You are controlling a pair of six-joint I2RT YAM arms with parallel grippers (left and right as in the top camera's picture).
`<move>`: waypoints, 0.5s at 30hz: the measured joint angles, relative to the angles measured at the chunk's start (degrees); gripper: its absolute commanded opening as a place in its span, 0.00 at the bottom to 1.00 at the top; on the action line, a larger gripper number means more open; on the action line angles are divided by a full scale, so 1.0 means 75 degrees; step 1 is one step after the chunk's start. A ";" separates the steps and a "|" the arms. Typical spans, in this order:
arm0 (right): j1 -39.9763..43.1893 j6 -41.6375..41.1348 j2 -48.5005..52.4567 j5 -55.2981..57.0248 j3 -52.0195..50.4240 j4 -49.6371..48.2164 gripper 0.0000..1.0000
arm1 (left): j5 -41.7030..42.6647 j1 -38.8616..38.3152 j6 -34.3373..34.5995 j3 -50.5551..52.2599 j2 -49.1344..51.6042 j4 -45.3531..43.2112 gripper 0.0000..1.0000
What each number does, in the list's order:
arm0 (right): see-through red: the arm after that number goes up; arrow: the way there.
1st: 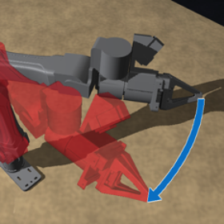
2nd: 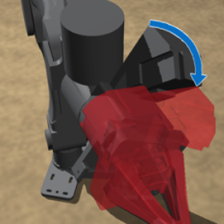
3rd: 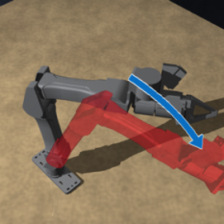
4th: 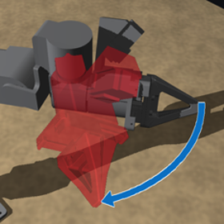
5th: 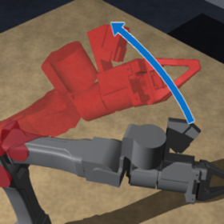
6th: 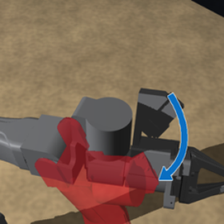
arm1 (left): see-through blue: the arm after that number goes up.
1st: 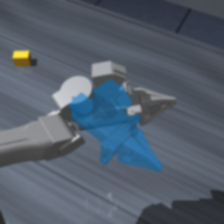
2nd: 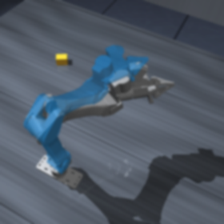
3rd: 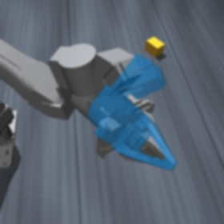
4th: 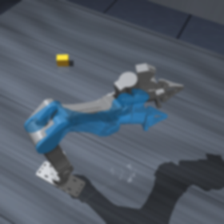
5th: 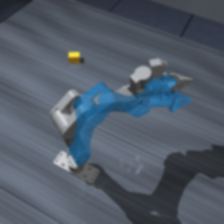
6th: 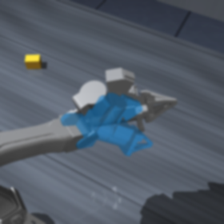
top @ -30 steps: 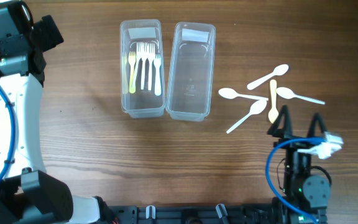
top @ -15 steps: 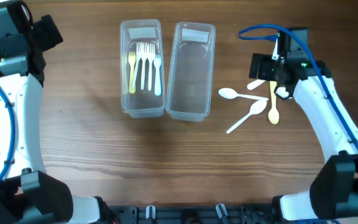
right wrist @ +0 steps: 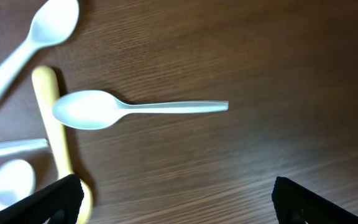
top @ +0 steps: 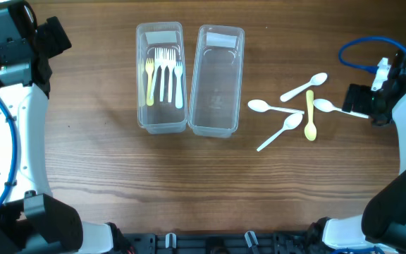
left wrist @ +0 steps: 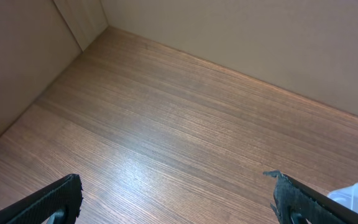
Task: Pack container
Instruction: 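Grasp a white spoon with the right gripper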
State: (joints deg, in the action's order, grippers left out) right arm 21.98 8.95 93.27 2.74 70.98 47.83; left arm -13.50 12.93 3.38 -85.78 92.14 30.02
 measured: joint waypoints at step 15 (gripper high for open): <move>0.0385 0.6840 0.2358 -0.1536 0.0003 -0.0880 0.89 | 0.0000 0.0000 0.0000 0.0000 0.0000 0.0105 1.00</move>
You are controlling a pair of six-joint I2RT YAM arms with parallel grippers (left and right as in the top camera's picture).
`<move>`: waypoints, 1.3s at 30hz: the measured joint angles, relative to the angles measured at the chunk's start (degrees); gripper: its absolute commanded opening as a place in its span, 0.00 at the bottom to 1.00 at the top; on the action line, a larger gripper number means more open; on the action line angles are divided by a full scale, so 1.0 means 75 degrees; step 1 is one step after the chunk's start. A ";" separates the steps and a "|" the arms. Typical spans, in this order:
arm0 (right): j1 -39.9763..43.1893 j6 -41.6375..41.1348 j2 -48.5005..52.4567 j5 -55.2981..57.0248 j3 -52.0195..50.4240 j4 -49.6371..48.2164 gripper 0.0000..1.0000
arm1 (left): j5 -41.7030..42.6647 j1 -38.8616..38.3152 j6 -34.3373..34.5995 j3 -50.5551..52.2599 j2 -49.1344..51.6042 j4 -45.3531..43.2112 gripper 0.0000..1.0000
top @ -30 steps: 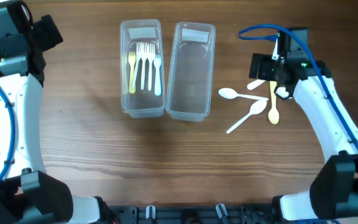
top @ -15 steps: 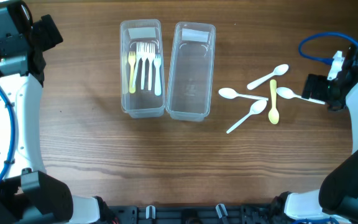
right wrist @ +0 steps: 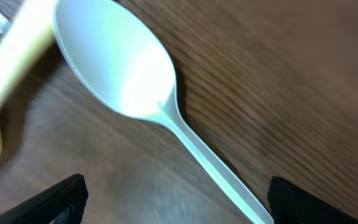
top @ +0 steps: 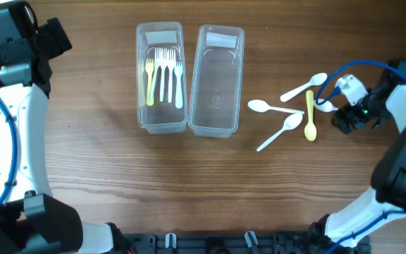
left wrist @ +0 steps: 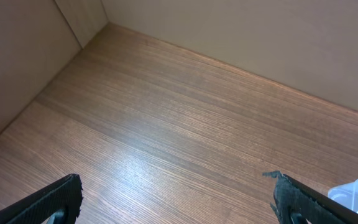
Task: Pack container
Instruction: 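Grasp a white spoon with the right gripper, then drop the white spoon into the right container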
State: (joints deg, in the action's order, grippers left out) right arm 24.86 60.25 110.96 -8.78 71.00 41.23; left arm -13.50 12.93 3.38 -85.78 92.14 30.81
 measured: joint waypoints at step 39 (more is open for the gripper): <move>-0.5861 -1.0861 -0.0997 -0.1623 0.0965 -0.3311 0.04 | 0.0000 0.0000 0.0000 0.0000 0.0000 0.0009 1.00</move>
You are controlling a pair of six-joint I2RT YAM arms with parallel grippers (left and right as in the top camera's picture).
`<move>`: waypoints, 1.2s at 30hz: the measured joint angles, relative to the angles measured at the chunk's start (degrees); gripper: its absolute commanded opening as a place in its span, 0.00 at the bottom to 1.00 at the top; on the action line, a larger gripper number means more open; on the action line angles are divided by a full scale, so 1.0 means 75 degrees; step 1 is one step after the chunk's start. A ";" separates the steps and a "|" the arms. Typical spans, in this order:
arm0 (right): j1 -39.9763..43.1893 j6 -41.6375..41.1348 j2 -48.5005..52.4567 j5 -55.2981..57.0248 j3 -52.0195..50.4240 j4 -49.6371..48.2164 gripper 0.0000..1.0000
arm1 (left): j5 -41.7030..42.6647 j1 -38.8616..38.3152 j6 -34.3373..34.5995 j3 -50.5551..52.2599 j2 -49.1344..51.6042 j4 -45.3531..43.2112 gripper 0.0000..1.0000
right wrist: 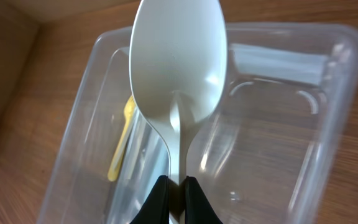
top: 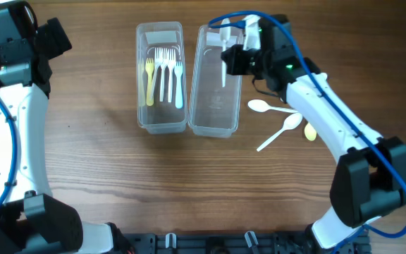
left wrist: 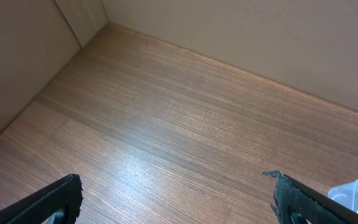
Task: Pack container
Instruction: 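Drop the white spoon into the right container, then lower the right gripper onto the yellow spoon and grasp it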
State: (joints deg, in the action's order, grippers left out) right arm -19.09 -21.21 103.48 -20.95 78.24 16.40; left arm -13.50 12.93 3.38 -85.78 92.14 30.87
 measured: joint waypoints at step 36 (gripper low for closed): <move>0.3016 -0.1000 -0.0160 0.4264 -0.0023 0.5077 0.81 | 0.0000 0.0000 0.0000 0.0000 0.0000 -0.0003 1.00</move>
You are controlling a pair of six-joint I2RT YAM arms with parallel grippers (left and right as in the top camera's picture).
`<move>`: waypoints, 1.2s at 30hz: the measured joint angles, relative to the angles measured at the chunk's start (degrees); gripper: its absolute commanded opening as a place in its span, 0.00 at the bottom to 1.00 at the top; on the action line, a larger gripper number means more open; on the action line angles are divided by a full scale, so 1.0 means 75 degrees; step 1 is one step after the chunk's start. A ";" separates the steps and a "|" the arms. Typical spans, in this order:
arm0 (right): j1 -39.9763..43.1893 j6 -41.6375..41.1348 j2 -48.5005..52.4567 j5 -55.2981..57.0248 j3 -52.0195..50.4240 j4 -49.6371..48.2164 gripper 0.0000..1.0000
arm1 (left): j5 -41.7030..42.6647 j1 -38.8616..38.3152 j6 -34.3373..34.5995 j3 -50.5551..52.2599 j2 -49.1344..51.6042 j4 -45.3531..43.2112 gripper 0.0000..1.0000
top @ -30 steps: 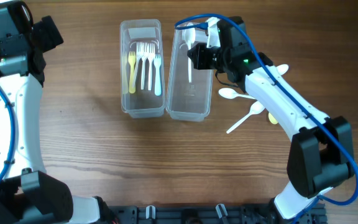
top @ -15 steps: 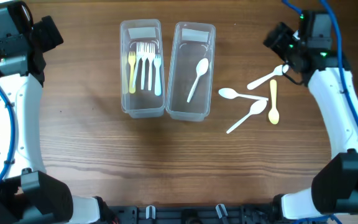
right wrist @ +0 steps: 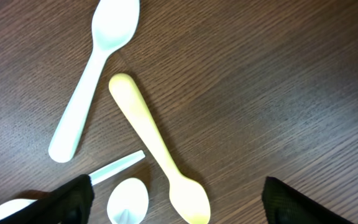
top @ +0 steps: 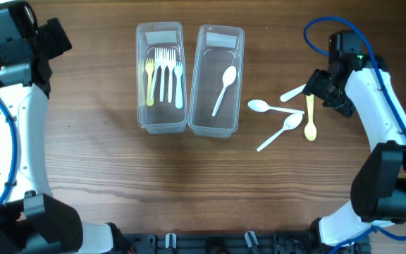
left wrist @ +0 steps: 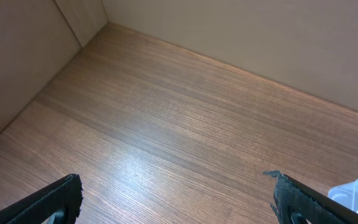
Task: Pack container
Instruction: 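Lower the right gripper onto the yellow spoon and grasp it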
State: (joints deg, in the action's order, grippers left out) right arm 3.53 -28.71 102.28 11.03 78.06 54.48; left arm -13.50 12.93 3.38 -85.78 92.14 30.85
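Two clear containers stand side by side at the back of the table. The left container [top: 161,120] holds several forks. In the right container [top: 201,106] lies one white spoon [top: 223,88]. Loose on the table to the right are a yellow spoon [top: 310,116] [right wrist: 157,146] and three white spoons [top: 259,106] [right wrist: 95,68]. My right gripper [top: 318,90] [right wrist: 176,205] hangs open just above these, with the yellow spoon's bowl between its fingers. My left gripper [top: 44,42] [left wrist: 176,202] is open at the far left, holding nothing.
A corner of the left container shows at the edge of the left wrist view. Beige walls [left wrist: 229,31] close the table's back and left side. Bare wood [top: 104,162] lies in front of the containers.
My right gripper held a white spoon over the right container. Now that spoon lies in the container, and the gripper is open over the loose spoons at the right.
My right gripper stood open at the far right beside a white spoon, then low over it. Then it was shut on that spoon above the right container. Now the spoon lies inside and the gripper is back over the pile. The left arm stayed still.
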 measured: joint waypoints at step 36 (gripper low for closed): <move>0.0289 0.1708 0.1807 -0.0589 0.0003 -0.0154 0.38 | 0.0000 0.0000 0.0000 0.0000 0.0000 0.0003 1.00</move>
State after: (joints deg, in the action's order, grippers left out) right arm 5.69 -15.90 115.83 6.61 78.08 53.32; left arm -13.50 12.93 3.38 -85.78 92.14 30.87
